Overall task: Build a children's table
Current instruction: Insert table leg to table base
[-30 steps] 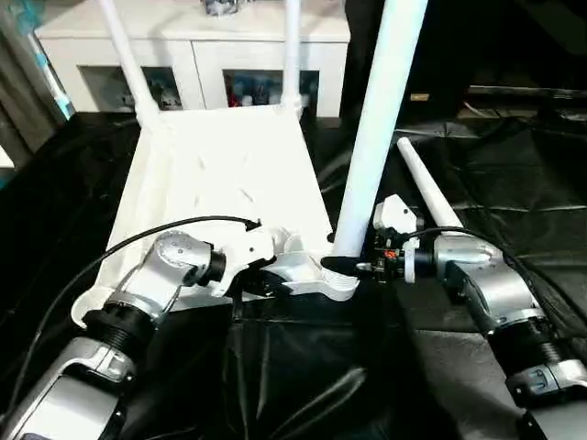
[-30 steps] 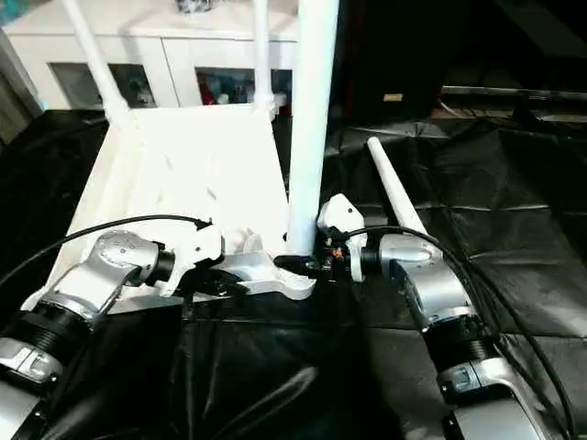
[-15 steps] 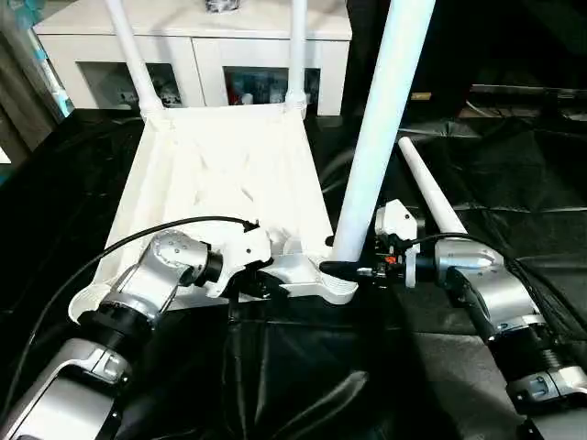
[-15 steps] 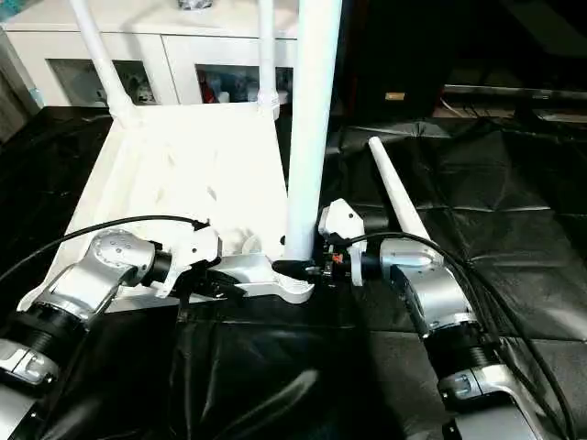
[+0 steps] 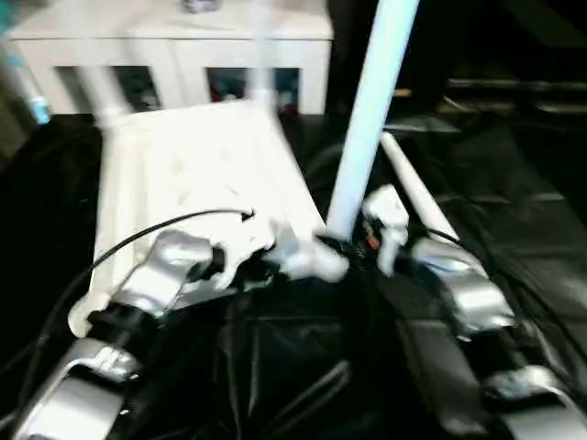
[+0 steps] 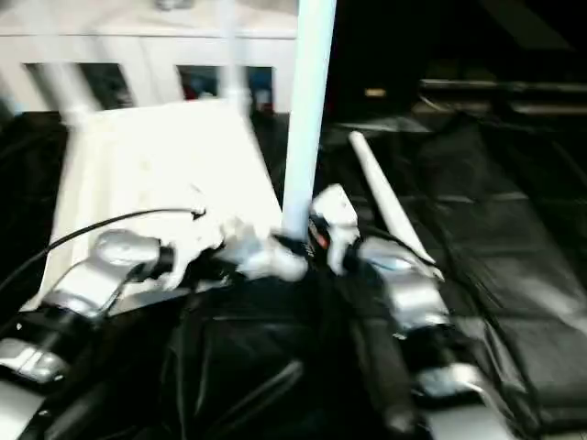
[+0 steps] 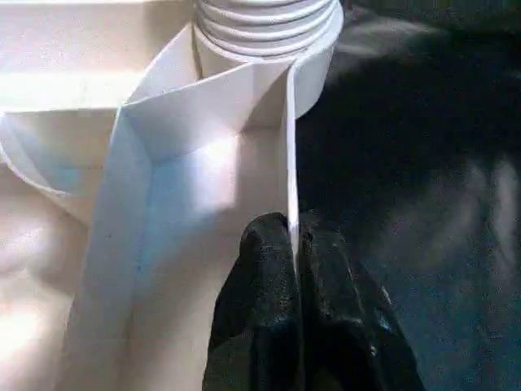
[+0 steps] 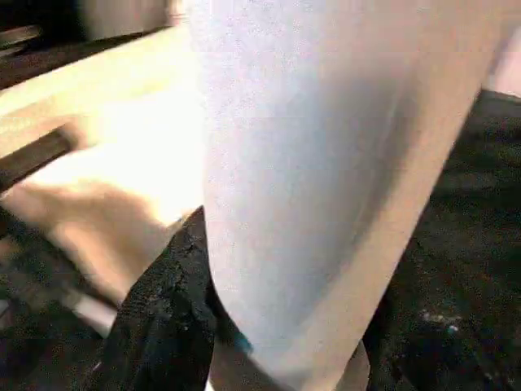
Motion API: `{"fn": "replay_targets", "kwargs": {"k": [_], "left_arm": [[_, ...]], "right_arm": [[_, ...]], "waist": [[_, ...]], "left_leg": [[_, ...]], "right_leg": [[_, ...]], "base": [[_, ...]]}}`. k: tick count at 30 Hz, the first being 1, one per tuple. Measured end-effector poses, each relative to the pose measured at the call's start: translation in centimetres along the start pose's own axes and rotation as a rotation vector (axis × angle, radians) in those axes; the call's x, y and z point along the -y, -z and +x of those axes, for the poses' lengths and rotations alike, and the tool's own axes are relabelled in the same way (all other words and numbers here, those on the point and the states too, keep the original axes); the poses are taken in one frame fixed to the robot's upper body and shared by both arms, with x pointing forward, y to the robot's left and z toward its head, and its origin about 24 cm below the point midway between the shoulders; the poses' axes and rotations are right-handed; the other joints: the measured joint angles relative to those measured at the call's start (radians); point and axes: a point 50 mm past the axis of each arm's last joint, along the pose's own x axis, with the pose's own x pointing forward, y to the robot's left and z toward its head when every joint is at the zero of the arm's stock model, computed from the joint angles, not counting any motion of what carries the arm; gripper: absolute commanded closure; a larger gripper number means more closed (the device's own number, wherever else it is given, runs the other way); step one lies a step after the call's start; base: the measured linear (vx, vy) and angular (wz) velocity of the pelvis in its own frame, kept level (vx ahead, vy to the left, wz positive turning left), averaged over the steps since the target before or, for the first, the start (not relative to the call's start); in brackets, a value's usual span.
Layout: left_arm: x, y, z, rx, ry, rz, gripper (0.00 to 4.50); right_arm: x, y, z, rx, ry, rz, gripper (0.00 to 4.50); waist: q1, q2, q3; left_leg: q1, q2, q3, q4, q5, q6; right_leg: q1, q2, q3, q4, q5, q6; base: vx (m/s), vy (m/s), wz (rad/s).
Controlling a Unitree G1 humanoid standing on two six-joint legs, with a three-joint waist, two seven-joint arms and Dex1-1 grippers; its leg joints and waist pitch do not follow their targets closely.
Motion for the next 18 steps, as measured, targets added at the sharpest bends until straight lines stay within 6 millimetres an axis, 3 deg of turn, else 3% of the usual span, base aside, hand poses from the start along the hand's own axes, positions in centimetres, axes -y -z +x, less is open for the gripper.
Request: {"fn": "replay_targets", "kwargs": {"k": [6, 18], "left_arm": [[1.1, -2.3, 2.2, -0.015, -0.171, -0.127, 4.5], [1.5, -2.9, 2.8, -0.027, -0.234, -0.153, 4.5]], "right_arm": [[0.3, -1.2, 2.4, -0.028, 0.216, 0.045, 2.59], [0.1, -1.6, 3.5, -0.062, 0.272, 0.04, 2.59]], "waist": [[-0.009, 0.005, 0.006], [-0.014, 0.005, 0.006]], "left_leg": [[0.0, -0.001, -0.001, 0.001, 0.0, -0.001], [0.003, -0.001, -0.003, -0.001, -0.001, -0.002]], "right_leg": [[-0.004, 0.0, 0.0, -0.003, 0.003, -0.005], [-0.006, 0.0, -0.001, -0.003, 0.007, -0.011]], "base": [[0.0, 0.0, 0.0], [0.0, 0.0, 0.0]]}}
